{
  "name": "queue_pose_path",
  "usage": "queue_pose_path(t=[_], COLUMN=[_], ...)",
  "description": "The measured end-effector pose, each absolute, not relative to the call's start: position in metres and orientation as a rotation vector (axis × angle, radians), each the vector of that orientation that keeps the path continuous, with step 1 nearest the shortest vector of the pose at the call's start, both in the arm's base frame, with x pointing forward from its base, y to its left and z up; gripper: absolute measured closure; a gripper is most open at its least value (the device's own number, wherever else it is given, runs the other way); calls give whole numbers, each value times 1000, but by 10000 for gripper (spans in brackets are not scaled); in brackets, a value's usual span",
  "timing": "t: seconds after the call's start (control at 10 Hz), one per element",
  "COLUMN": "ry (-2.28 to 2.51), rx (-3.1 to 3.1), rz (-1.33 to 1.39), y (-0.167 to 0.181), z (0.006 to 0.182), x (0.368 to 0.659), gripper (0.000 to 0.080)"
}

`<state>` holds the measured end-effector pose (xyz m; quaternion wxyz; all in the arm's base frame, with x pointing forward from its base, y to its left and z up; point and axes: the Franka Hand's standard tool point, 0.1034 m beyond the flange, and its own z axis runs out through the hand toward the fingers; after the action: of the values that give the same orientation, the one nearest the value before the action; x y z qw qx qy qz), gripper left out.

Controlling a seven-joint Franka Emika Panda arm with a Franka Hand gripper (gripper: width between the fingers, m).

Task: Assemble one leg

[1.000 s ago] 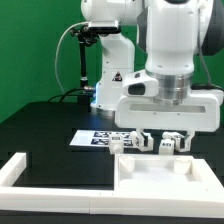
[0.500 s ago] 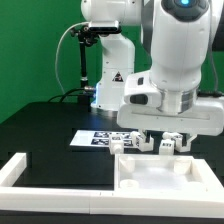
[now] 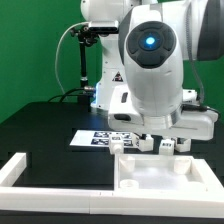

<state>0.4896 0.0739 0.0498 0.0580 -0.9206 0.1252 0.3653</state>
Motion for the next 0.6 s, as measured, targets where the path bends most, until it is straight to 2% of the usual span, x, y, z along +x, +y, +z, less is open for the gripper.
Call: queue_pose_path(t=[0.3, 0.5, 0.6], ry=[381, 403, 355], rx=[-2788, -2669, -2636], rz=[1110, 1243, 1288], y=[74, 82, 85], z=[49, 49, 51], x=[488, 472, 474], gripper=[151, 151, 151])
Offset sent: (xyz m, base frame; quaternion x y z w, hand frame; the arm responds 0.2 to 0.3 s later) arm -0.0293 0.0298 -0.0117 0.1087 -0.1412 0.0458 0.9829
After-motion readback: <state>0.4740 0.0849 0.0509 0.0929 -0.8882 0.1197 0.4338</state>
